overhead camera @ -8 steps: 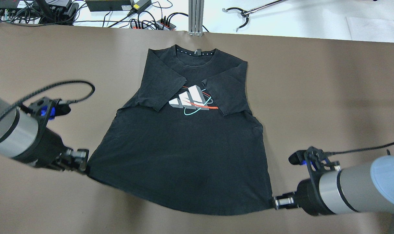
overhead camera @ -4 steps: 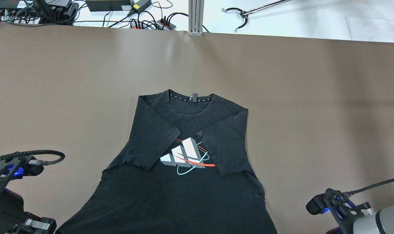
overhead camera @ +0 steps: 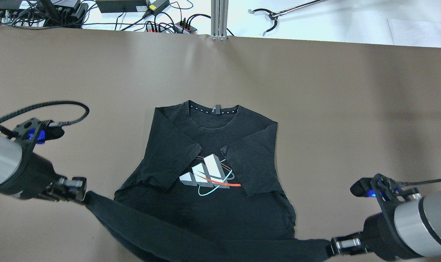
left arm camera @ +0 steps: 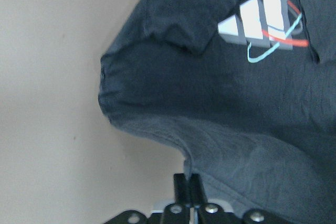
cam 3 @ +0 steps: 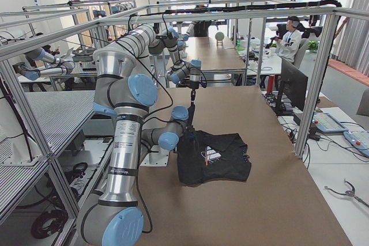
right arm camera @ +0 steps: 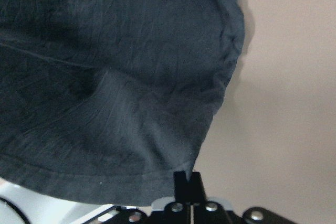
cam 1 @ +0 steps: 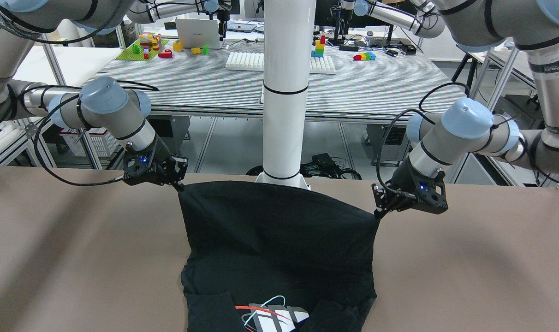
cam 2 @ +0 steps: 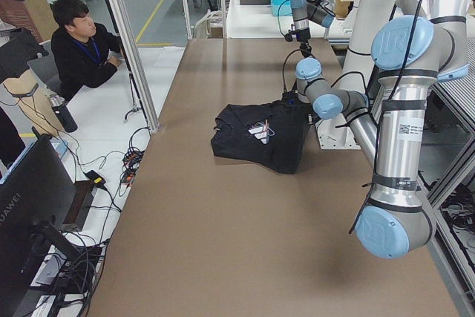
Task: Fold clothes
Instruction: 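Lift the hem with both grippers and carry it toward the collar, then lower the hem onto the collar edge with both grippers and release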
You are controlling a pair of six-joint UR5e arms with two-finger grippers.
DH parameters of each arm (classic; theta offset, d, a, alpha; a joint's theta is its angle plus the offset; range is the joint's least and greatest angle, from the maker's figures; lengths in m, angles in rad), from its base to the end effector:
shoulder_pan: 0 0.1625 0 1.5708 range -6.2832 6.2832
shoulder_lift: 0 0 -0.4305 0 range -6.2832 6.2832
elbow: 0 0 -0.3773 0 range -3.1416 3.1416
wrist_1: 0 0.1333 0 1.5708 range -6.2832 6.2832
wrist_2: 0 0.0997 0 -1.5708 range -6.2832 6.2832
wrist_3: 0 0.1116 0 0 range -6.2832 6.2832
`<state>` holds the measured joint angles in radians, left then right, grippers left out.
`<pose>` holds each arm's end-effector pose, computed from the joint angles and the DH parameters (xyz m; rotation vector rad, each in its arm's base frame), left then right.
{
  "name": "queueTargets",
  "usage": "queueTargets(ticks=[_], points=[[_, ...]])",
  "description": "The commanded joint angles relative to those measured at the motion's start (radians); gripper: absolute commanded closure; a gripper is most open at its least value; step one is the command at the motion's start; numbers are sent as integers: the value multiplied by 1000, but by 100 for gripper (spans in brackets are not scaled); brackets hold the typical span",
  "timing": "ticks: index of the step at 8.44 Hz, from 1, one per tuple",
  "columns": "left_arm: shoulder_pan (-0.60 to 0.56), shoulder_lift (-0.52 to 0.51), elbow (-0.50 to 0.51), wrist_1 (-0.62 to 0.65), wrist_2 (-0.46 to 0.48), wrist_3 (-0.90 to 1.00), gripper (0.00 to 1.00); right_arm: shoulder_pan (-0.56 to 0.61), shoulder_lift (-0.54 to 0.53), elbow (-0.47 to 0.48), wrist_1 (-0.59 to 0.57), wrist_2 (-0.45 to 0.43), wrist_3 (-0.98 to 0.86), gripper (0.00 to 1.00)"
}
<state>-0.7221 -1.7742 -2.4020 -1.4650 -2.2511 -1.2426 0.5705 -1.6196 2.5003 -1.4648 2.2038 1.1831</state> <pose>0.2651 -0.3176 0.2319 -0.0976 1.0823 -0.0387 -0.2576 -0.2452 0.2680 -0.0755 -1.1086 -0.1484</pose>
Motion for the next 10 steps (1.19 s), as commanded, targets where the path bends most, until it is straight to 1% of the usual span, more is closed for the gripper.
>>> queueTargets(ticks=[1,2,4,5,6,7,8,9,10], points=[[-158,-126,186,-3,45,17,100,202,107,-174,-9,-6,-3,100],[-183,-151,214,-3,63,17,100,250,119,-198,-9,-6,-5,100],[-224,-185,239,-2,68,15,100,305,208,-297,-9,-9,-3,100],[-230,-210,277,-3,70,18,100,307,239,-328,-9,-44,-5,100],[-232,-250,328,-3,74,20,100,307,265,-351,-9,-65,-5,100],[-232,-296,383,-5,111,20,100,307,289,-372,-9,-75,-3,100],[-235,-342,450,-11,123,22,100,307,300,-388,-9,-90,-3,100],[-246,-370,516,-49,125,26,100,307,316,-412,-9,-110,-5,100],[-247,-373,588,-125,127,26,100,307,357,-464,-6,-125,-3,100]])
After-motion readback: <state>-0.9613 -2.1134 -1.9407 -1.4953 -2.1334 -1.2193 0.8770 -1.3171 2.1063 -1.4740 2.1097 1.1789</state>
